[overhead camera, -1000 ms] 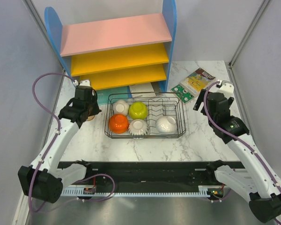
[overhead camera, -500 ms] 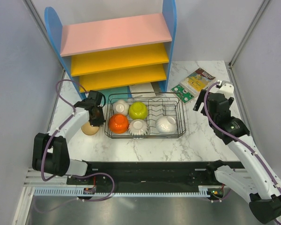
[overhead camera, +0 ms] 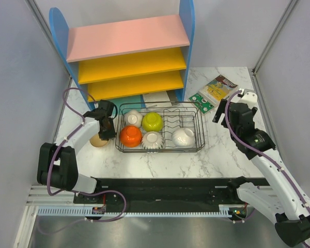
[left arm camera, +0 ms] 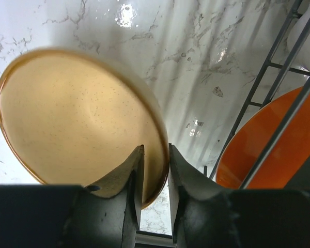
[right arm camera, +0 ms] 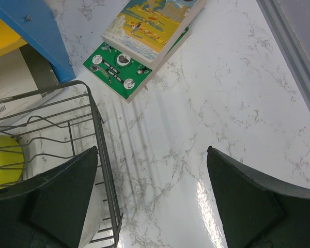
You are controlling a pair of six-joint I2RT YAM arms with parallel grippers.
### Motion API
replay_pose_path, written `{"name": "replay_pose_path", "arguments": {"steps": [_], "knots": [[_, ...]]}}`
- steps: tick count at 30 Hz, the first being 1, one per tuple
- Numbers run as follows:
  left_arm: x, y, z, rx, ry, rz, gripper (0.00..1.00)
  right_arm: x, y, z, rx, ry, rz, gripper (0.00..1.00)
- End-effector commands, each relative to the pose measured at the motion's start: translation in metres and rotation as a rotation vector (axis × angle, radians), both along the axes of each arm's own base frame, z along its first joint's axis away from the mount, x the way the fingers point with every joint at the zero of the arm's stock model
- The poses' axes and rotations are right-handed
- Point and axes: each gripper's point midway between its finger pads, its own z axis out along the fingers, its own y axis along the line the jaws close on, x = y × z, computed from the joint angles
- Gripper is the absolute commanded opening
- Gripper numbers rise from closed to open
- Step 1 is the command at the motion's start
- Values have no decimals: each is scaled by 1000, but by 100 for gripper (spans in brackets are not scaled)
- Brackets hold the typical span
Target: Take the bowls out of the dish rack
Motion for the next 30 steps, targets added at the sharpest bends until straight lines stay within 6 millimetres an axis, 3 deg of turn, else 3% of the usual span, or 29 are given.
{"name": "replay_pose_path", "arguments": {"steps": [1,6,15,23,30], "knots": [[12,1,13,4,-62,25,34,2,1,3,5,-23,10,93],[14,2,22,1,-95,28,44,3,2,2,-3,-17,20,94],[23,-4,54,-46,-222,-2,49,3,4,-2,2,-8,28,94],[30,-1,117,-62,-433,-7,54,5,8,-3,2,3,42,95],[22,-11,154,-143,-588,-59,56,5,14,-8,11,21,79,95]]}}
